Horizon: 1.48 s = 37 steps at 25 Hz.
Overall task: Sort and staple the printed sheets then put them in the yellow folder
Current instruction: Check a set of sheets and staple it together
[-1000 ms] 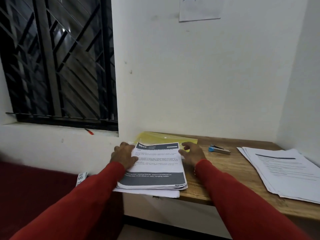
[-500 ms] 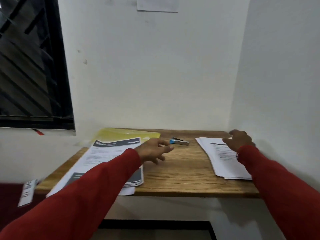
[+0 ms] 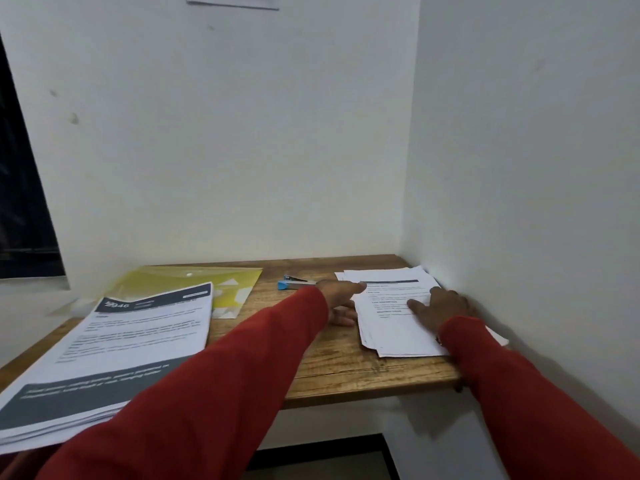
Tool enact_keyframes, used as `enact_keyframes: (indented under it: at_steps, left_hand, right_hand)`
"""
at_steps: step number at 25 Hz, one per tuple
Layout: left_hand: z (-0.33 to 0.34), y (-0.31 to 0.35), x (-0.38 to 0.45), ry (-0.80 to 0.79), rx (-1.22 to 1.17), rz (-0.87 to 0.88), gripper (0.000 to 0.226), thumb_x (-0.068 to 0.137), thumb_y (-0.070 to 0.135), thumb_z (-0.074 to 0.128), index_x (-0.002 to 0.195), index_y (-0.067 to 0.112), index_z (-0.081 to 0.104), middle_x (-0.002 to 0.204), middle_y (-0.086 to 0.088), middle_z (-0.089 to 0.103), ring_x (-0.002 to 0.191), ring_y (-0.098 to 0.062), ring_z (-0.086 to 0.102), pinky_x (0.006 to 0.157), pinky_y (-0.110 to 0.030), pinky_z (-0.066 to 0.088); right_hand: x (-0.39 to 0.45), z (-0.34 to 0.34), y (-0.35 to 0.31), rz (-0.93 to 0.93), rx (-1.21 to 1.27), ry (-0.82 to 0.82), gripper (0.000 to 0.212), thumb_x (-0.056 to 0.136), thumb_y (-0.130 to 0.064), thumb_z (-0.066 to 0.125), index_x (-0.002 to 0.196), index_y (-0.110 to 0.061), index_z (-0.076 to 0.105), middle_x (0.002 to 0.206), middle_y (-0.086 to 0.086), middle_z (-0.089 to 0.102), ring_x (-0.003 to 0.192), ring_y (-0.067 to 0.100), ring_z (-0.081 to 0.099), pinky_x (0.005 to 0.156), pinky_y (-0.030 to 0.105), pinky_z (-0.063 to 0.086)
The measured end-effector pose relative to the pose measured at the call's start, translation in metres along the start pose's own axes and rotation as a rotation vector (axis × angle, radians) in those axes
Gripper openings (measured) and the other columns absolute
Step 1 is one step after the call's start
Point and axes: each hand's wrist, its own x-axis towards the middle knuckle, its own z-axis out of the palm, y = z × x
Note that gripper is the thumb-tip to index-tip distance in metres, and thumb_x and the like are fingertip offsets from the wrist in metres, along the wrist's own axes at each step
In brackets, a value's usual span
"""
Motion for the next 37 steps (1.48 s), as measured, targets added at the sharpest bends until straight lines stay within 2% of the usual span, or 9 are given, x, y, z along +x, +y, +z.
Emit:
enact_keyframes:
  at_steps: [5,9,11,13,18,21,25,33,37]
  left_hand:
    - [0.010,0.004,0.012,0.058,0.095,-0.062,0.026,0.091,0.043,0.068,0.098,0.020,0.058,0.084,0.004,0.057,0.068,-0.011,0.055,0.053,-0.026,0.045]
    - [0.034,0.006,0.027,0.118,0.398,0.105,0.045,0.089,0.045,0.068,0.124,0.019,0.057,0.121,0.002,0.060,0.111,-0.019,0.055,0.087,-0.029,0.047]
    - [0.050,-0.002,0.031,0.208,0.709,0.146,0.067,0.086,0.059,0.060,0.141,0.023,0.045,0.148,-0.009,0.043,0.136,-0.032,0.037,0.110,-0.040,0.036]
    - [0.062,-0.006,0.028,0.280,0.842,0.107,0.072,0.086,0.061,0.055,0.146,0.026,0.035,0.155,-0.019,0.025,0.142,-0.040,0.023,0.113,-0.048,0.025]
    - [0.048,-0.003,0.059,0.130,0.288,0.083,0.100,0.047,0.050,0.080,0.135,0.015,0.048,0.131,-0.008,0.061,0.117,-0.028,0.060,0.099,-0.041,0.051]
    - [0.022,-0.010,0.081,0.162,0.027,0.058,0.086,0.039,0.033,0.090,0.115,0.006,0.061,0.119,-0.009,0.069,0.099,-0.023,0.069,0.087,-0.038,0.059]
    - [0.003,-0.008,0.049,0.174,-0.028,0.079,0.043,0.076,0.011,0.082,0.111,0.000,0.060,0.115,-0.014,0.069,0.104,-0.029,0.068,0.097,-0.039,0.054]
    - [-0.021,-0.028,0.021,0.235,-0.069,0.184,0.075,0.074,-0.009,0.077,0.132,0.010,0.034,0.123,-0.013,0.060,0.115,-0.032,0.061,0.098,-0.050,0.053]
    - [-0.035,-0.039,-0.011,0.101,-0.286,0.461,0.064,0.081,-0.018,0.067,0.123,0.025,0.046,0.120,-0.010,0.067,0.109,-0.031,0.066,0.095,-0.054,0.053]
  right_hand:
    - [-0.003,0.002,-0.003,-0.003,0.015,-0.022,0.065,0.089,-0.060,0.052,0.139,-0.019,0.046,0.142,0.014,0.048,0.133,0.037,0.041,0.108,0.040,0.036]
    - [-0.009,0.001,-0.003,-0.018,0.058,-0.036,0.070,0.087,-0.060,0.053,0.142,-0.019,0.041,0.144,0.014,0.046,0.134,0.036,0.042,0.111,0.042,0.035]
    - [-0.013,0.000,-0.003,-0.031,0.071,-0.027,0.068,0.087,-0.057,0.054,0.141,-0.018,0.040,0.143,0.017,0.045,0.133,0.036,0.043,0.110,0.042,0.036]
    - [-0.016,0.000,-0.005,-0.036,0.079,-0.008,0.066,0.088,-0.055,0.055,0.140,-0.016,0.041,0.142,0.019,0.046,0.131,0.036,0.045,0.108,0.041,0.039]
    - [-0.024,0.003,-0.013,-0.030,0.056,-0.004,0.063,0.091,-0.049,0.053,0.142,-0.017,0.039,0.144,0.019,0.043,0.133,0.036,0.043,0.110,0.041,0.036]
    - [-0.030,0.003,-0.020,-0.032,0.048,-0.014,0.063,0.091,-0.049,0.053,0.144,-0.019,0.035,0.146,0.017,0.040,0.134,0.034,0.042,0.111,0.042,0.034]
    - [-0.040,0.010,-0.038,-0.050,0.092,-0.033,0.064,0.091,-0.049,0.052,0.145,-0.021,0.034,0.144,0.015,0.039,0.133,0.032,0.044,0.114,0.044,0.028]
    - [-0.031,-0.010,-0.032,-0.107,0.530,-0.146,0.084,0.062,-0.055,0.077,0.136,-0.027,0.050,0.143,-0.001,0.051,0.129,0.017,0.051,0.109,0.032,0.040]
    - [-0.054,-0.039,-0.038,-0.140,0.811,-0.190,0.036,0.087,-0.008,0.072,0.115,-0.010,0.050,0.122,-0.006,0.054,0.105,0.011,0.055,0.087,0.021,0.046]
